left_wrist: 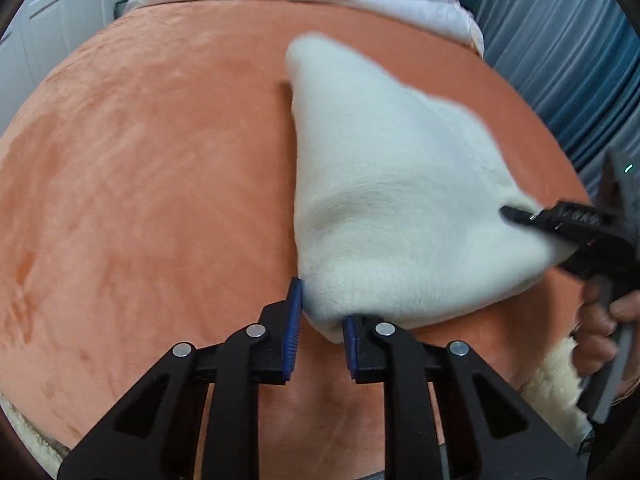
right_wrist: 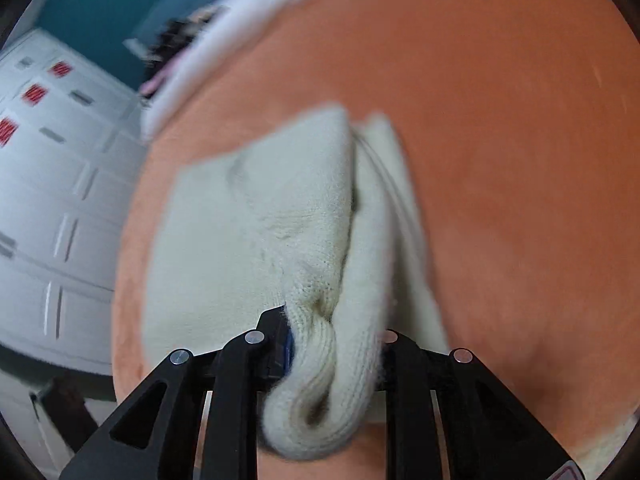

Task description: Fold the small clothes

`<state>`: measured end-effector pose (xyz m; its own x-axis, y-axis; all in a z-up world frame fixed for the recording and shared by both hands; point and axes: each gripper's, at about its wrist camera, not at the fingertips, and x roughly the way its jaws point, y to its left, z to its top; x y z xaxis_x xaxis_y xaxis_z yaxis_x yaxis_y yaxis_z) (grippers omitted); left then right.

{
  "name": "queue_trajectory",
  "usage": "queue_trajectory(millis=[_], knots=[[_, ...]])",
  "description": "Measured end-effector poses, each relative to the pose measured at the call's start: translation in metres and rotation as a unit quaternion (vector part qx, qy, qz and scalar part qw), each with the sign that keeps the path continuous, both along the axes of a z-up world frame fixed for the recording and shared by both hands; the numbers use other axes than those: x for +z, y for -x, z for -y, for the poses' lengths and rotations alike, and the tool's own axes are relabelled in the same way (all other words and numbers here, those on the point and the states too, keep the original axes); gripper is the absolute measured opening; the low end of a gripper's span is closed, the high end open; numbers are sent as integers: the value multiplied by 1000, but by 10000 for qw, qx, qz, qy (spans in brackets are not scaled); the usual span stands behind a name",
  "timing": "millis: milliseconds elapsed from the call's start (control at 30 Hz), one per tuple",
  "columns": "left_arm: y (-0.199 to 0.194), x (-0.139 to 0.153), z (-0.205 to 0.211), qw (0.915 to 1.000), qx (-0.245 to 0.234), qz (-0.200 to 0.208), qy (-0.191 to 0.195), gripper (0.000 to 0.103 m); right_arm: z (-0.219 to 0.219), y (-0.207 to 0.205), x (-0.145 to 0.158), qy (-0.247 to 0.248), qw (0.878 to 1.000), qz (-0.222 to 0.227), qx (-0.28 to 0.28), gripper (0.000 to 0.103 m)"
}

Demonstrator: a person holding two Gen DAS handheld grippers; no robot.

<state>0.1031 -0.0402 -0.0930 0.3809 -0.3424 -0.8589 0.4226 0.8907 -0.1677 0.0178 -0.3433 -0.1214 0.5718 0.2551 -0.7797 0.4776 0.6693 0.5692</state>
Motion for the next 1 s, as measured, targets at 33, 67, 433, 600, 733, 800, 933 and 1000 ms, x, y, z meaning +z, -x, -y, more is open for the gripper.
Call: queue_trajectory(millis=[33, 67, 433, 600, 733, 800, 933, 1000], knots=[[3, 0, 3, 9999, 11, 100, -107, 18, 5, 8, -7, -263, 9991, 285, -148, 17], [4, 1, 4, 9998, 20, 127, -134, 18, 6, 13, -4, -387, 9978, 488, -234, 18], [1, 3, -1, 9999, 160, -44, -3, 19, -3, -2, 16, -19, 9992, 373, -127, 21], [8, 12, 0, 9999, 56, -61, 136, 19, -17, 32, 85, 387, 9851, 1671, -91, 19], [6, 0, 4, 9998, 118, -189, 14, 21, -5, 21, 7, 412, 9986, 322, -44, 19], [9, 6, 2, 9998, 116, -138, 10, 24, 3, 31, -2, -7, 9982, 560, -222, 21], [28, 28, -13, 9999, -57, 146, 54, 35, 5, 41, 40, 408, 9968, 418, -538, 35], [38, 39, -29, 9996, 26, 262, 123, 47, -2, 46, 73, 1200, 9891, 416, -742, 36]])
